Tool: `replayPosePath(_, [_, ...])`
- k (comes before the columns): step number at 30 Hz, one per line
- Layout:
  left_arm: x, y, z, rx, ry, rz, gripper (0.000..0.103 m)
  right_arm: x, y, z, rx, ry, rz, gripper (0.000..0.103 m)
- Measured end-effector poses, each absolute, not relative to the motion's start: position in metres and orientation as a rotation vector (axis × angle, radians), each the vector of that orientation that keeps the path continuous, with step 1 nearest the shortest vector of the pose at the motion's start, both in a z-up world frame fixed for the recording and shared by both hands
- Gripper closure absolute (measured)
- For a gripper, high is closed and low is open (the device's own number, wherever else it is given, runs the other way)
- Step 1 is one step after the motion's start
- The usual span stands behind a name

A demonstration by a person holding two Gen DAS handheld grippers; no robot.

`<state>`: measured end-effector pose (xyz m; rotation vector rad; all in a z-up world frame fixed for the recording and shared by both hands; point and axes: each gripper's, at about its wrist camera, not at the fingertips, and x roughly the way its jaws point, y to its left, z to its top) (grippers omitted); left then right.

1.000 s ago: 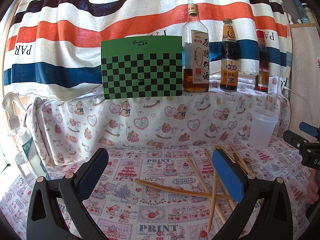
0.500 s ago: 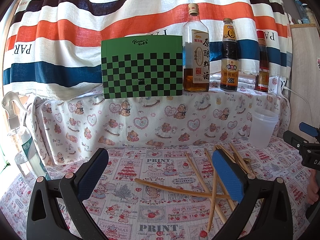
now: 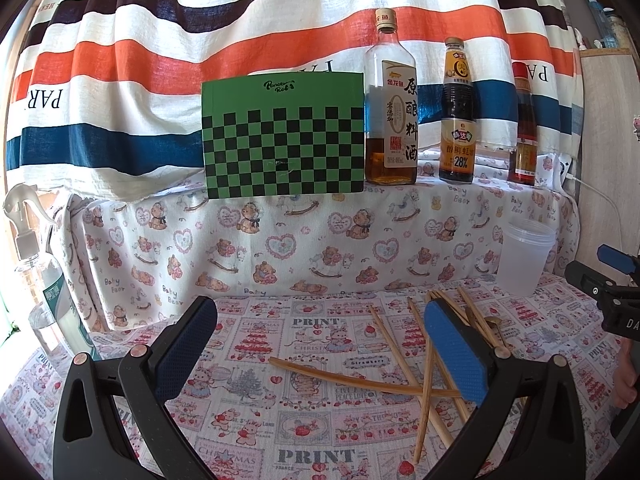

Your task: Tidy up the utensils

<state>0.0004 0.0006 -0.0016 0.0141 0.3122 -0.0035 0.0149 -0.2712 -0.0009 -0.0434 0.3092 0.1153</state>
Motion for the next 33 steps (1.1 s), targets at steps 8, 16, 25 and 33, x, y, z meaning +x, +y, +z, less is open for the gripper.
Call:
replayPosePath(8, [0.0,-0.001,-0.001,0.013,0.31,-0.014,0.0,0.009,-0.278,0.0,-0.017,0.29,0.131,0.0])
replayPosePath(16, [0.001,-0.004,-0.002,0.03,0.355,0.075,0.01,0.012,-0.284,-0.001,0.122,0.393,0.237,0.033])
replayPosePath(25, [0.021,-0.015,-0.019,-0.008,0.642,-0.155,0.057,0.02,-0.279,-0.008,0.129,0.517,0.305,0.071])
replayPosePath(33, [0.028,-0.023,-0.042,-0.145,0.854,-0.273,0.07,0.021,-0.275,-0.009,0.116,0.55,0.295,0.071])
